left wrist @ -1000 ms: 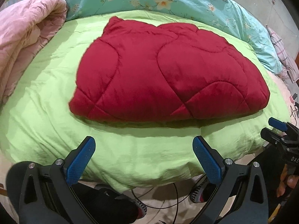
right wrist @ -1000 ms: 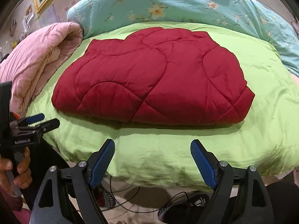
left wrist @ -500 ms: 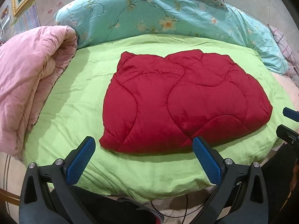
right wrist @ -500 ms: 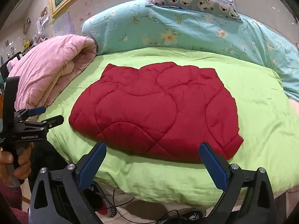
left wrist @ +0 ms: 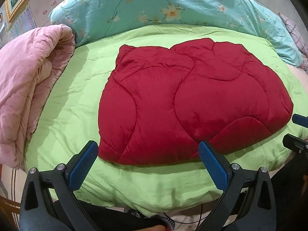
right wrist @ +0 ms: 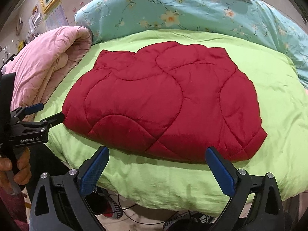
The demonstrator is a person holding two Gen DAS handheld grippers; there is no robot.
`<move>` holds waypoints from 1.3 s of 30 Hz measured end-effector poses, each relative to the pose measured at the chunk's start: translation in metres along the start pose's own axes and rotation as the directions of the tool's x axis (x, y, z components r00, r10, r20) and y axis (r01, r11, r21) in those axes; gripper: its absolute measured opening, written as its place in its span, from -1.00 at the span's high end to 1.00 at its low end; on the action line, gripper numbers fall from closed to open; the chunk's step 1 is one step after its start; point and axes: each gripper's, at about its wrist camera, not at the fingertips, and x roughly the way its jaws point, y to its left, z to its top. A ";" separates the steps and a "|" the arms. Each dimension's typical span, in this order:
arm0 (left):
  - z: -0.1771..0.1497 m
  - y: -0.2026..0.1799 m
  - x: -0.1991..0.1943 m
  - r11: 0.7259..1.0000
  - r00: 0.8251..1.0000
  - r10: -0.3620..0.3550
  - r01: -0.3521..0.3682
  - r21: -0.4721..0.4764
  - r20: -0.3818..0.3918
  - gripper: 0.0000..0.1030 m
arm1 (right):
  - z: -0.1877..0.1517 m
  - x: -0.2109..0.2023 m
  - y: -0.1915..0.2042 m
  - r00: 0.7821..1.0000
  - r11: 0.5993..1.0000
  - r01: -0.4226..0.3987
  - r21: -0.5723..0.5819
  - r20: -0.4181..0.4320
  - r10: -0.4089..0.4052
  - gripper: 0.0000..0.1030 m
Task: Fold large clothes
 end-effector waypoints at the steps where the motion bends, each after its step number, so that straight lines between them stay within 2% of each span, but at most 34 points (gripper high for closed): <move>1: 0.001 0.000 0.001 1.000 1.000 -0.003 0.003 -0.001 0.000 -1.00 | 0.002 0.001 -0.001 1.000 1.000 -0.004 0.002 -0.003 0.004 -1.00; 11: 0.013 -0.002 -0.002 1.000 0.999 -0.015 0.014 0.015 0.035 -1.00 | 0.020 0.003 -0.002 1.000 1.000 0.012 -0.025 0.006 -0.011 -1.00; 17: 0.018 -0.002 0.001 0.999 0.999 -0.029 0.028 0.021 0.032 -1.00 | 0.031 0.003 0.000 1.000 0.999 0.014 -0.049 0.006 -0.014 -1.00; 23: 0.023 -0.004 0.008 1.000 1.000 -0.003 0.003 0.019 0.004 -1.00 | 0.039 0.005 -0.003 1.000 0.998 0.029 -0.061 0.008 -0.029 -1.00; 31: 0.030 -0.010 0.004 0.998 0.998 -0.049 0.047 0.032 0.040 -1.00 | 0.046 0.011 -0.010 0.999 0.997 0.046 -0.059 -0.007 -0.047 -1.00; 39: 0.034 -0.013 0.009 0.998 0.998 -0.052 0.051 0.034 0.040 -1.00 | 0.051 0.016 -0.016 0.998 0.997 0.058 -0.055 -0.016 -0.059 -1.00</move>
